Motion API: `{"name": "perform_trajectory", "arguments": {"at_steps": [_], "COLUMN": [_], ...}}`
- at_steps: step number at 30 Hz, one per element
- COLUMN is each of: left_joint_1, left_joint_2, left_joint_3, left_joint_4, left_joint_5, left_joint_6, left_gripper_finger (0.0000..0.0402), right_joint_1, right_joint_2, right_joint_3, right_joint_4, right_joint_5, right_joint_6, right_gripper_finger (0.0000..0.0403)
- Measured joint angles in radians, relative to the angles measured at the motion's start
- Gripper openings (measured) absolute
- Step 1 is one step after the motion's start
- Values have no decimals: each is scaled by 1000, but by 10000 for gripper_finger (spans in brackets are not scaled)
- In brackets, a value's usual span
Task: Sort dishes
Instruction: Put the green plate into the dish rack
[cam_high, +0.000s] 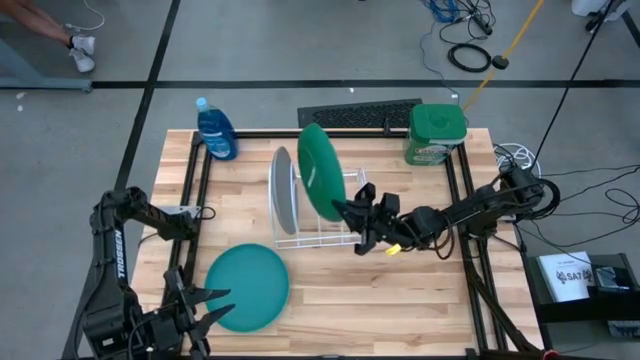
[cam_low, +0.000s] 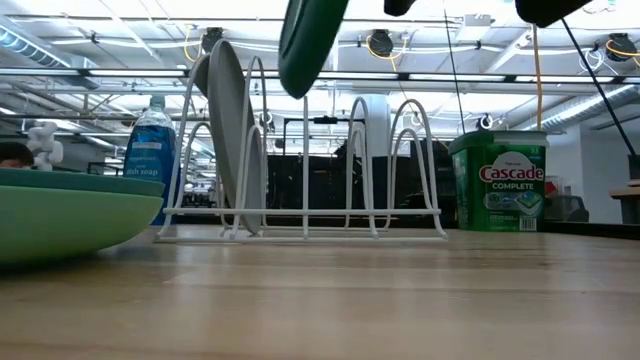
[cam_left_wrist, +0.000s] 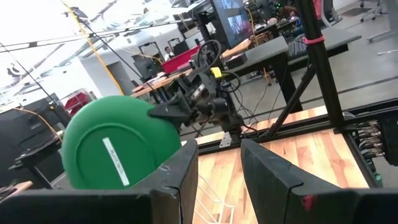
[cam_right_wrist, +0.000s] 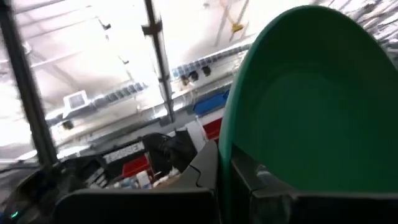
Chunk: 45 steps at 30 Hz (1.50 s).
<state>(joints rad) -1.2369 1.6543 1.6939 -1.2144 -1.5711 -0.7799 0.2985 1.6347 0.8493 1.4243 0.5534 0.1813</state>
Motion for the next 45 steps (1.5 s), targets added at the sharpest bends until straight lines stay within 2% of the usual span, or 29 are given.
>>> {"name": "perform_trajectory", "arguments": {"at_steps": [4,9,21,37,45], "left_joint_1": [1,1,1,1,2], "left_joint_2": [0,0,0,0,0], "left_joint_3": [0,0,0,0,0], "left_joint_4": [0,0,1,1,1], "left_joint_5": [0,0,0,0,0], "left_joint_6": [0,0,-1,-2,-2], "left_gripper_finger": [123,123,123,123,123], "right_joint_1": [4,5,-9,-29,-31], "right_joint_2": [69,160,273,279,279], "right_joint_3": [54,124,148,148,149], "right_joint_4": [9,-3,-18,-219,-265], "right_joint_5": [27,158,309,309,309], "right_joint_6": [22,50,171,309,319], "right_gripper_finger": [1,1,1,5,44]}}
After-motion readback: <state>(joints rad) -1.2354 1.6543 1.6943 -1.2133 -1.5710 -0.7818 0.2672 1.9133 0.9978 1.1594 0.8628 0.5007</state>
